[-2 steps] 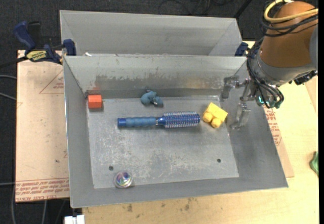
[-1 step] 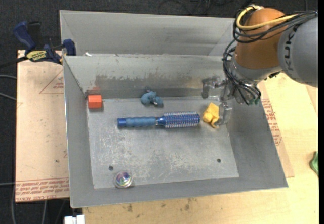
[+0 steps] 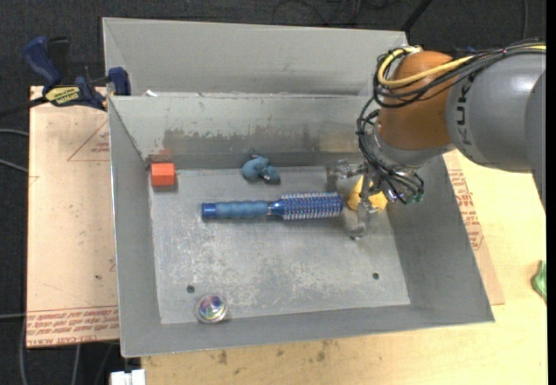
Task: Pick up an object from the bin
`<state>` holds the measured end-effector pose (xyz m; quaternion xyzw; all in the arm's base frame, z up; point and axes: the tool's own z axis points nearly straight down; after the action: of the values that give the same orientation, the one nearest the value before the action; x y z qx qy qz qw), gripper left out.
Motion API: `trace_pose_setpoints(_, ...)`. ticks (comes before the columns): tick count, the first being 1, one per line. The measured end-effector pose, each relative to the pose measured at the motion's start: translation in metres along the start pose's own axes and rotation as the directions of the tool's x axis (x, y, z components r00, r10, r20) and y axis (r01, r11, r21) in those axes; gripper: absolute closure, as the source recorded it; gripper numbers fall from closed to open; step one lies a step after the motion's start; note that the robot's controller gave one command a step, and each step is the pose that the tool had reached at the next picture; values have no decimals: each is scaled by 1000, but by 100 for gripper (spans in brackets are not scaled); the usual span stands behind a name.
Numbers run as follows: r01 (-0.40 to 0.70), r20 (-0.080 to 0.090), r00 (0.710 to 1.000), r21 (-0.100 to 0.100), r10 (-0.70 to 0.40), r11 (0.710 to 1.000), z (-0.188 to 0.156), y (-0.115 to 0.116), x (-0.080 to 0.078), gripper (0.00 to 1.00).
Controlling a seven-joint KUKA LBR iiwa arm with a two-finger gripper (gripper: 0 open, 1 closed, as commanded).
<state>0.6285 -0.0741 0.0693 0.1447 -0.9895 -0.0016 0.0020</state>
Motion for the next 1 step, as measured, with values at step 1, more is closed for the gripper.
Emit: trace_pose_setpoints(1, 29, 5, 1000, -1, -29, 1000, -1, 72, -4, 0)
